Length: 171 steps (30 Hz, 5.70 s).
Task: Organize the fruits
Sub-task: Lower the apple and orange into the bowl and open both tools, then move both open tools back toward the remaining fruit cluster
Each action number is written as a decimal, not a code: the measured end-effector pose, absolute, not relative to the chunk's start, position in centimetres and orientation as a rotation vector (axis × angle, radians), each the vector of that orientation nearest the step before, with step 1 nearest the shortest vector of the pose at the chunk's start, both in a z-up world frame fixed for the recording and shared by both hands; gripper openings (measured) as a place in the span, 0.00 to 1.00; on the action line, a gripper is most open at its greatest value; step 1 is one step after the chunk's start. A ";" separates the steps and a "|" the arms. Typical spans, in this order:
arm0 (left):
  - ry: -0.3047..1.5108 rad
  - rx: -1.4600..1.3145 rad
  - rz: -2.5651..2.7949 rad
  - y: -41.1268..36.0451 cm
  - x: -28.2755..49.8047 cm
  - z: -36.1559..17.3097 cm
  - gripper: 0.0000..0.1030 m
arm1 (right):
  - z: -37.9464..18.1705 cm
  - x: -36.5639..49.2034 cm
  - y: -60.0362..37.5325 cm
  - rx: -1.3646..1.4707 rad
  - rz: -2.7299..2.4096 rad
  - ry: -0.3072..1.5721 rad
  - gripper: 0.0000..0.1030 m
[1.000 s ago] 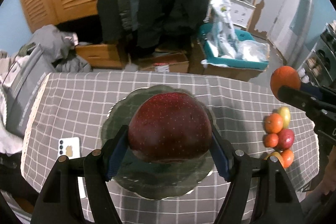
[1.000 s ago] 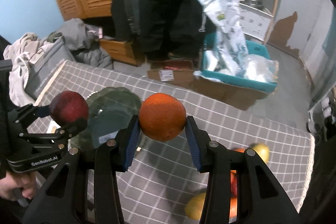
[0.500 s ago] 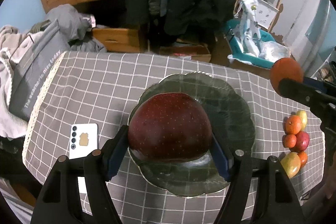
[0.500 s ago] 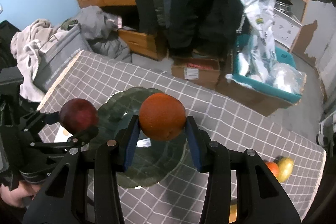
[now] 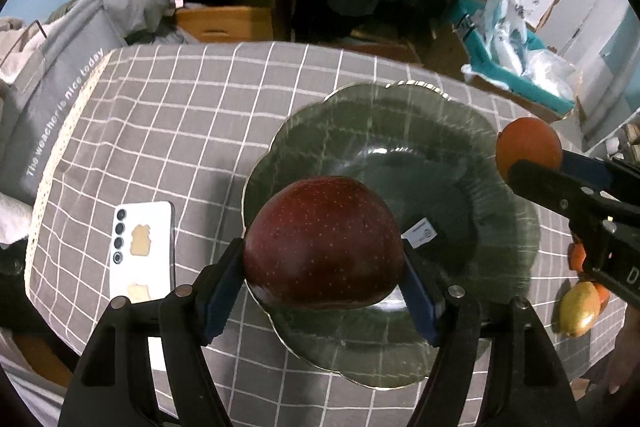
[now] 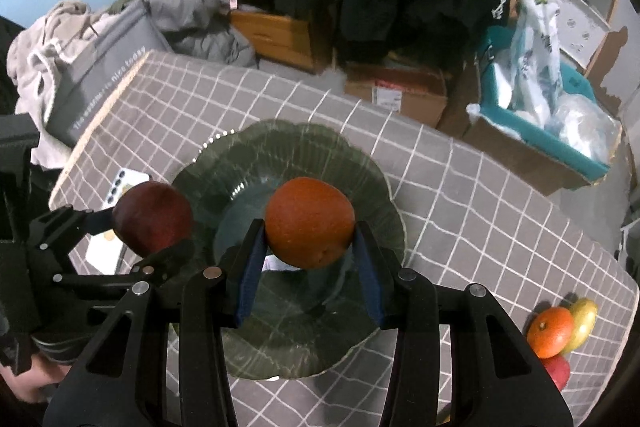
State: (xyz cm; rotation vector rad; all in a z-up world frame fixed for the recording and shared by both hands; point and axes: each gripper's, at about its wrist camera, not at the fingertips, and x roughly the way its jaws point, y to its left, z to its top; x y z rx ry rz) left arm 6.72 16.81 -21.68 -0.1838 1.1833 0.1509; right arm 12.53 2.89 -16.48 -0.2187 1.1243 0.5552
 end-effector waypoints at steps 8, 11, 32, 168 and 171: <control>1.254 -0.220 0.161 17.4 7.2 -24.2 0.72 | -18.8 12.9 3.7 -0.239 0.563 1.162 0.42; 1.277 -0.222 0.158 17.4 7.4 -25.1 0.72 | -19.4 13.0 3.8 -0.239 0.564 1.178 0.42; 1.297 -0.161 0.125 15.8 8.2 -25.7 0.84 | -21.0 13.5 3.7 -0.207 0.569 1.231 0.42; 1.308 0.159 -0.470 -17.8 4.3 -25.3 0.98 | -20.9 0.7 -34.5 0.138 0.008 1.192 0.81; 1.333 0.152 -0.481 -18.0 4.4 -25.9 0.85 | -21.0 0.9 -34.3 0.136 0.012 1.193 0.81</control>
